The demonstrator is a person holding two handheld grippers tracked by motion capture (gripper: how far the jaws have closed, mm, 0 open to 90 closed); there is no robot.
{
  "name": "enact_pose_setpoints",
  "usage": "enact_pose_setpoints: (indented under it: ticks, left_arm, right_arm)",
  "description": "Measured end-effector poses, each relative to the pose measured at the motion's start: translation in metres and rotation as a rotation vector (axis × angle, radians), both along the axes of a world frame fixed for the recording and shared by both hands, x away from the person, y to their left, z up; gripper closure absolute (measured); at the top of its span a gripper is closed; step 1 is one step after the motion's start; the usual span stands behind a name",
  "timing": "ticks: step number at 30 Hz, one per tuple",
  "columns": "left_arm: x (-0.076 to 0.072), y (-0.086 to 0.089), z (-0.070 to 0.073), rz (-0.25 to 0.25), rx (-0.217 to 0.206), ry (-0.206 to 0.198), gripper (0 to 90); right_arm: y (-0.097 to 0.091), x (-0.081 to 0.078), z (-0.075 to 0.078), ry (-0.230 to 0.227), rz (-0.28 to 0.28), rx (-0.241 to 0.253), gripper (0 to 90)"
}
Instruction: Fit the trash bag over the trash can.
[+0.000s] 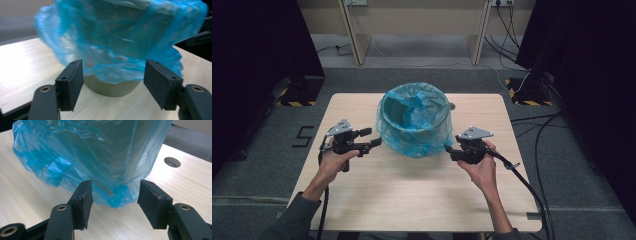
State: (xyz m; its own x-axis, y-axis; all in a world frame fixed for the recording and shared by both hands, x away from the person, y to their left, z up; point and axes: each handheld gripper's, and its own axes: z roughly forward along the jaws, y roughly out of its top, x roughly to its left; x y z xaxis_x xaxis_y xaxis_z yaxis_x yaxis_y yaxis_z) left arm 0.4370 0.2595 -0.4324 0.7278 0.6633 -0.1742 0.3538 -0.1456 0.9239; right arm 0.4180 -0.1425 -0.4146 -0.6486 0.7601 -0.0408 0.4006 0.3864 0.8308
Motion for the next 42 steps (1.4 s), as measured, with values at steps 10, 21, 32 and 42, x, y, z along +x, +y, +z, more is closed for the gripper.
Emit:
enact_pose_setpoints:
  ticks: [10,21,32,42]
  left_arm:
    - [0.007,-0.030,-0.008,-0.019,0.028,0.013,32.5]
    - [0.011,-0.023,-0.024,-0.036,0.078,0.012,76.6]
    - [-0.012,0.005,-0.019,-0.018,0.064,0.007,29.1]
    - [-0.025,0.030,-0.049,0.030,0.177,0.058,19.3]
  right_arm:
    - [0.012,0.019,-0.009,0.034,0.030,0.073,47.1]
    - [0.022,0.039,-0.031,0.084,0.104,-0.022,77.8]
    - [0.010,0.010,0.001,0.048,0.062,-0.028,40.8]
    - [-0.003,0.009,0.040,-0.017,0.020,0.045,37.0]
